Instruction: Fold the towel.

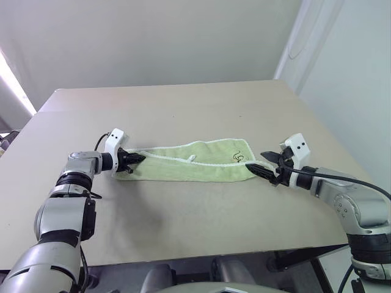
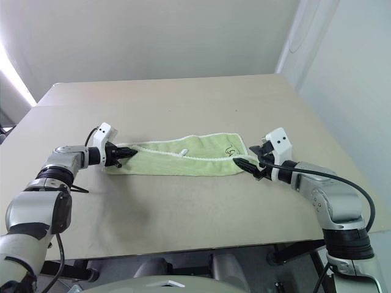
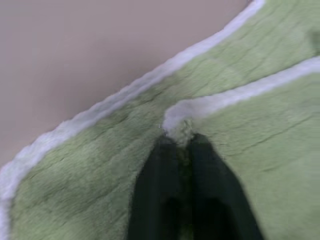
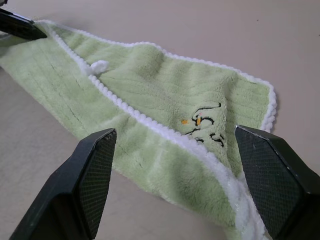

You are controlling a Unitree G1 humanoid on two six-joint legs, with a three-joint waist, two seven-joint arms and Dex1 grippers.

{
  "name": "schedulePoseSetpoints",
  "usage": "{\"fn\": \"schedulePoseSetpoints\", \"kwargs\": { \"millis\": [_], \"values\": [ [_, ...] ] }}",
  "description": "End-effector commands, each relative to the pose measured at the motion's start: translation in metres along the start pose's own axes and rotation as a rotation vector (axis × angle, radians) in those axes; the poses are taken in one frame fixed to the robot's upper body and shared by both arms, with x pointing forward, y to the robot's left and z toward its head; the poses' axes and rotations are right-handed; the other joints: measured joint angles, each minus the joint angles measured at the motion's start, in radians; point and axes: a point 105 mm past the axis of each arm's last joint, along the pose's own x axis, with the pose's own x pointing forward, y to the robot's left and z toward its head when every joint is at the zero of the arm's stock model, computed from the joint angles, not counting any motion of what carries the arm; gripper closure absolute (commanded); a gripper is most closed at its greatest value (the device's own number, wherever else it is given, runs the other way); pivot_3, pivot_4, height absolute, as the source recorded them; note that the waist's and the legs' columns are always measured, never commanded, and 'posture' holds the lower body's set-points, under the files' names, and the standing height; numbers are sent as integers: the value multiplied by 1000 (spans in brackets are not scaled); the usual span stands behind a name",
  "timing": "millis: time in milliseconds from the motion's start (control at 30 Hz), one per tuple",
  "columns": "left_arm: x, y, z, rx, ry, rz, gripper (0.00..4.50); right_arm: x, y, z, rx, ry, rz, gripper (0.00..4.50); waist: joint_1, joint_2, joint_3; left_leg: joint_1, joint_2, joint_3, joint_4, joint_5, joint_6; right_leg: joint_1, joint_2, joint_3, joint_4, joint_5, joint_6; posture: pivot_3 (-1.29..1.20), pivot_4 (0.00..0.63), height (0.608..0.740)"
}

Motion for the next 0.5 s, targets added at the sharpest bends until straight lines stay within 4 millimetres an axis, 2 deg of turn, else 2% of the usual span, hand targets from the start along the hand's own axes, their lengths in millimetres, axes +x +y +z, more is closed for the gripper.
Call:
{"fn": "schedulePoseSetpoints", "kwargs": {
  "millis": [33, 133, 300, 500],
  "values": [
    [-15, 2, 25, 72, -88, -27, 4349, -6, -5, 9, -44, -29, -23, 555, -1, 0, 0, 0, 0, 0, 0, 0, 0, 0, 0, 0, 0, 0, 0, 0, 0, 712],
    [-24, 4, 32, 96, -123, -38, 4349, -4, -5, 6, -54, -21, -26, 555, 0, 0, 0, 0, 0, 0, 0, 0, 0, 0, 0, 0, 0, 0, 0, 0, 0, 712],
    [-36, 6, 32, 113, -129, -37, 4349, -3, -4, 5, -53, -17, -10, 555, -1, 0, 0, 0, 0, 0, 0, 0, 0, 0, 0, 0, 0, 0, 0, 0, 0, 712],
    [-34, 1, 27, 97, -142, -57, 4349, 2, -7, -7, -47, 30, -5, 555, 0, 0, 0, 0, 0, 0, 0, 0, 0, 0, 0, 0, 0, 0, 0, 0, 0, 712]
  ]
}}
